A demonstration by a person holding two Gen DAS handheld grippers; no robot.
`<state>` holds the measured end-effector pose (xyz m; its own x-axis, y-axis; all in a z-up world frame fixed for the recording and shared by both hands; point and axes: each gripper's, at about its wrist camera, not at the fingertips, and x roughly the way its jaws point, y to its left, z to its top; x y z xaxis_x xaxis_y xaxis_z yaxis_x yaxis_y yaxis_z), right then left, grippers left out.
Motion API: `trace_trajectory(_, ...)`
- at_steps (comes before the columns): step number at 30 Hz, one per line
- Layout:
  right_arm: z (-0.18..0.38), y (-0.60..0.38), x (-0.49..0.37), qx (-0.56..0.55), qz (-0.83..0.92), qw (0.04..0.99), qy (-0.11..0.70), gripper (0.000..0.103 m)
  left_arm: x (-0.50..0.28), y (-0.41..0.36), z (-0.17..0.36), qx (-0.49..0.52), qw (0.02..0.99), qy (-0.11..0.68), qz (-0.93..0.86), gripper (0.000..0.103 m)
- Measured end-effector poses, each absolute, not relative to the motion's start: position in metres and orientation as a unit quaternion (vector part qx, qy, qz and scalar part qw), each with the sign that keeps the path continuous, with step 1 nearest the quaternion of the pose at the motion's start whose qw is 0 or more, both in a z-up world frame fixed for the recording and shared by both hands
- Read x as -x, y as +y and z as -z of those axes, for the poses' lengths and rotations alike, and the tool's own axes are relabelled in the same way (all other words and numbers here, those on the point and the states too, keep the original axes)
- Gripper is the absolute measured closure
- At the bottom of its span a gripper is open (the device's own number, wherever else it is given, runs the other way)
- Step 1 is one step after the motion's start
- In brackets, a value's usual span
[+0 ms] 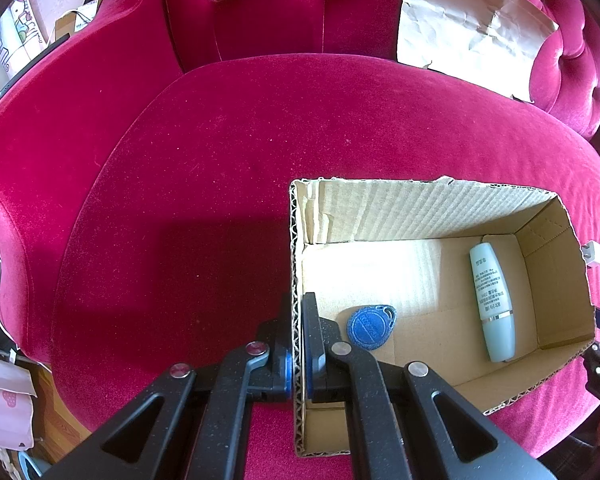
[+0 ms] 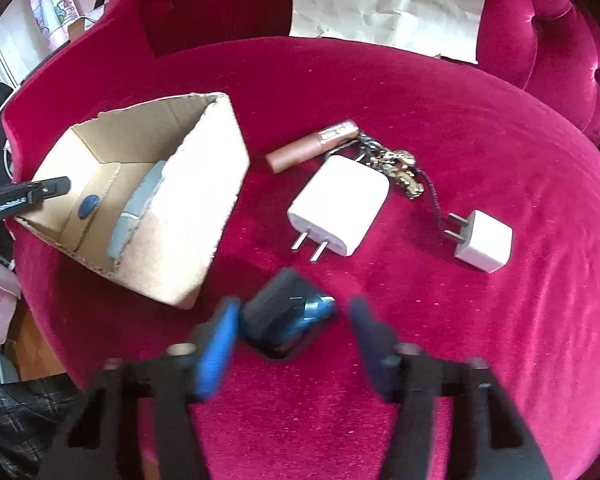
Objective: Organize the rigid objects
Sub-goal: 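Lower the right gripper and close it on the black earbud case, then lift the earbud case and carry it over the box with the right gripper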
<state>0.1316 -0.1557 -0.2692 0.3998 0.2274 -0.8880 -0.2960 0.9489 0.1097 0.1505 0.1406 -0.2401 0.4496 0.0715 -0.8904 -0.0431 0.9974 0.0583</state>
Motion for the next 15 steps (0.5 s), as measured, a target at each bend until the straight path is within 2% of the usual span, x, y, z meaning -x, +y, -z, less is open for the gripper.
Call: trace_trajectory(15, 0.256, -0.158, -0.13, 0.042, -0.139, 0.844, 0.516, 0.05, -0.15, 0.14, 0.241, -0.013, 0.851, 0.524, -0.034, 0.1)
